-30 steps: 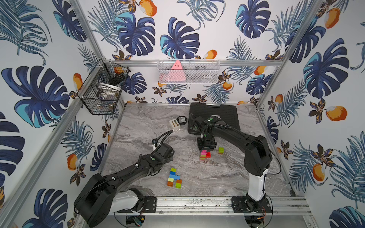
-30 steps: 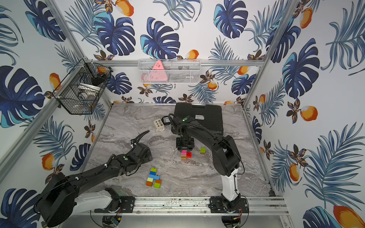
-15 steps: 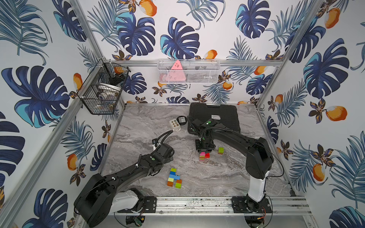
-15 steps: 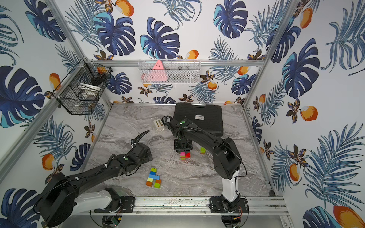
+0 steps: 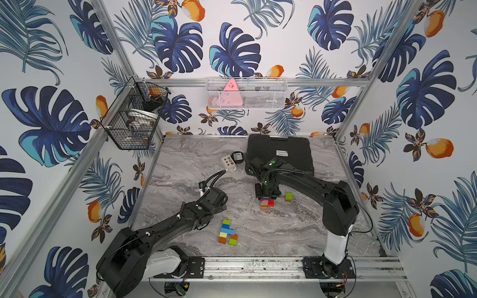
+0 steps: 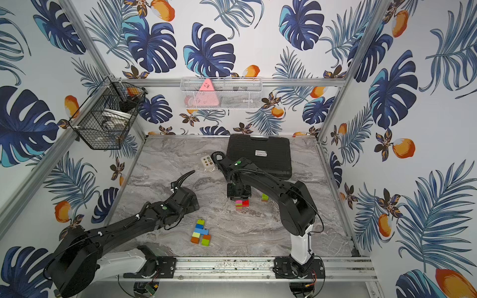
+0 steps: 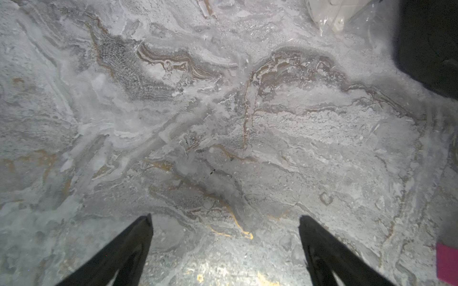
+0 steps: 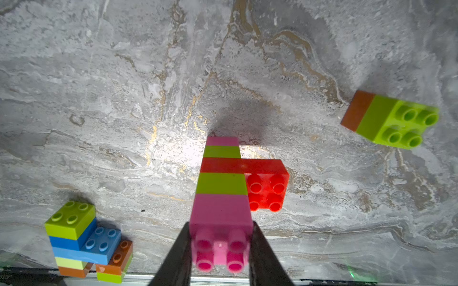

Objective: Assemble the letter h with lego
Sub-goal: Assemble the lego brick with the lego brick.

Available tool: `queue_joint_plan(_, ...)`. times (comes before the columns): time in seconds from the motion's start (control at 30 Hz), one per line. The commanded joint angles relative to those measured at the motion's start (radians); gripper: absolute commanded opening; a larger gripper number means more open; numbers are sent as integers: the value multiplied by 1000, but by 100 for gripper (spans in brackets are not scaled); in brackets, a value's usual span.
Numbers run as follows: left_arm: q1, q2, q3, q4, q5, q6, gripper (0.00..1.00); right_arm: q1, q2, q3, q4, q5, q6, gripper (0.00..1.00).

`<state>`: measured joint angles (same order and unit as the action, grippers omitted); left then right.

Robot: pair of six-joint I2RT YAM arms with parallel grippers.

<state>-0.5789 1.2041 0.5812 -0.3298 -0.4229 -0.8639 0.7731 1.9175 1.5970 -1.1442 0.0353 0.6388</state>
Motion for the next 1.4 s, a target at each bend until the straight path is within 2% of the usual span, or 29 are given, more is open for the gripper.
queue_joint_plan(0.0, 2, 6, 8, -3, -11, -3, 97, -3, -1, 42, -52, 46, -2, 23)
queue_joint_plan(0.17, 2, -1, 0, 8, -10, -4, 97, -59, -55, 115, -103, 80, -34, 23)
queue_joint_plan(0.47, 2, 20, 15, -5, -17, 0, 97, -215, -104, 48, -47, 41, -112, 22)
queue_joint_plan(0.9, 2, 25, 6, 7, -26, -8, 97, -279, -80, -48, 32, -26, -207, 22)
queue_joint_plan(1.37, 2, 59, 9, 18, -37, -4, 97, -310, -87, -107, 69, -40, -204, 22)
